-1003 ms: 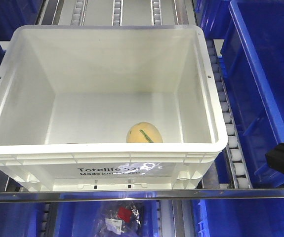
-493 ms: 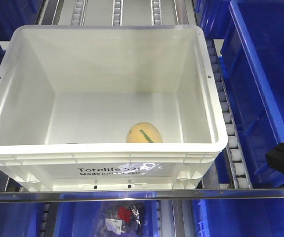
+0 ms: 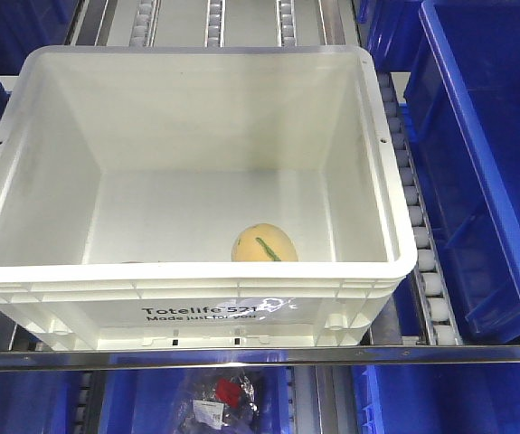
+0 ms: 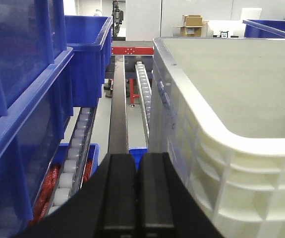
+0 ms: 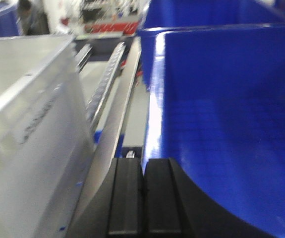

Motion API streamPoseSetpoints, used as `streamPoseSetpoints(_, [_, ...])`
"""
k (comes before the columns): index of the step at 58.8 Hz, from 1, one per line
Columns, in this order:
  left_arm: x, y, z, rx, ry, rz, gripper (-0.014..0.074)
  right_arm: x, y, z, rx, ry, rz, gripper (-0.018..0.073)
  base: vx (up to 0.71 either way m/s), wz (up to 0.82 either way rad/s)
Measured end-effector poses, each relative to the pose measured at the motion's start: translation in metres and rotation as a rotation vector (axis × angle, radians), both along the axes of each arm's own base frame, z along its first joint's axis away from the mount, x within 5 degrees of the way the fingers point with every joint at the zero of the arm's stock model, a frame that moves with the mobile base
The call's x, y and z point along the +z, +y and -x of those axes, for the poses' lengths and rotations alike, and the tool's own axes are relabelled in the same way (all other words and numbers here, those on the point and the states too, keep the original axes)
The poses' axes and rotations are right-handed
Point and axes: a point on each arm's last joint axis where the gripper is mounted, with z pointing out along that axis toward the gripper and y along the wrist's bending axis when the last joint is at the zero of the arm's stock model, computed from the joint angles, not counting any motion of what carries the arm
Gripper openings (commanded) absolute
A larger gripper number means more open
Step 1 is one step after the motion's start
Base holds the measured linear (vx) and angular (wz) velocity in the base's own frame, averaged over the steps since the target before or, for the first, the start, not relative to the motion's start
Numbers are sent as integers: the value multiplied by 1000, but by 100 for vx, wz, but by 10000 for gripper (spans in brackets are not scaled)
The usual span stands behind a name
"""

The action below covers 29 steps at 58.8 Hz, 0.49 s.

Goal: Place moving items into box and shelve

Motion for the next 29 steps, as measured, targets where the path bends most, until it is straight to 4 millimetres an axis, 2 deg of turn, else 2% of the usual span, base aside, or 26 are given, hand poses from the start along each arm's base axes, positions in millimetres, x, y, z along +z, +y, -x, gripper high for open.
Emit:
streamPoseSetpoints(8, [0,0,0,0,0,0,-22,-23,-3,3,-47,-67,-25,-16,0,0])
streamPoseSetpoints(29, [-1,0,0,0,2,0,-22,-22,-3,4,-50,-101,0,-16,0,0])
